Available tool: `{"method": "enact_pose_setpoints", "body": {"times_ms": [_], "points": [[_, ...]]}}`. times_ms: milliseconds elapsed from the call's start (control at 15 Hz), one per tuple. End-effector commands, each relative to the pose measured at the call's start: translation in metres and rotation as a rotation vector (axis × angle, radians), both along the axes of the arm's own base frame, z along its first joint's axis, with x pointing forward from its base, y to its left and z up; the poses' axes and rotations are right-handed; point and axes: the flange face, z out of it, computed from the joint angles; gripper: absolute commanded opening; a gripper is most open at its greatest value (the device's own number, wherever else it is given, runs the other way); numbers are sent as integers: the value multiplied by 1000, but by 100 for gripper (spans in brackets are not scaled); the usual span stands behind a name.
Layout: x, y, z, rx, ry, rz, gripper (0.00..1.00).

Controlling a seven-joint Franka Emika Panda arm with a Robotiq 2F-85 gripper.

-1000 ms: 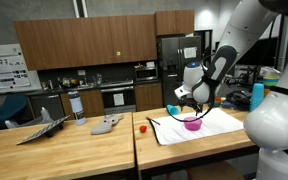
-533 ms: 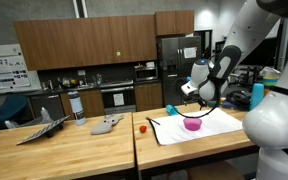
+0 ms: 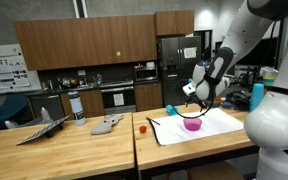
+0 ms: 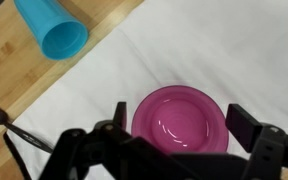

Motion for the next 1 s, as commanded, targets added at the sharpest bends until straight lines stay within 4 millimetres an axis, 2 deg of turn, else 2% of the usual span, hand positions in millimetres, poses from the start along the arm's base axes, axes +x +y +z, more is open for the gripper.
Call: {"method": "enact_pose_setpoints", "body": {"times_ms": [0,200,533,800,933], "points": [[4,1,3,34,-15,-36,100],[6,-6,11,60,-38,-99,100],[36,-10,27,112,-104,-252,100],[60,-3,34,214,-156,-416,100],[75,7,36,269,-183,-501,100]]}}
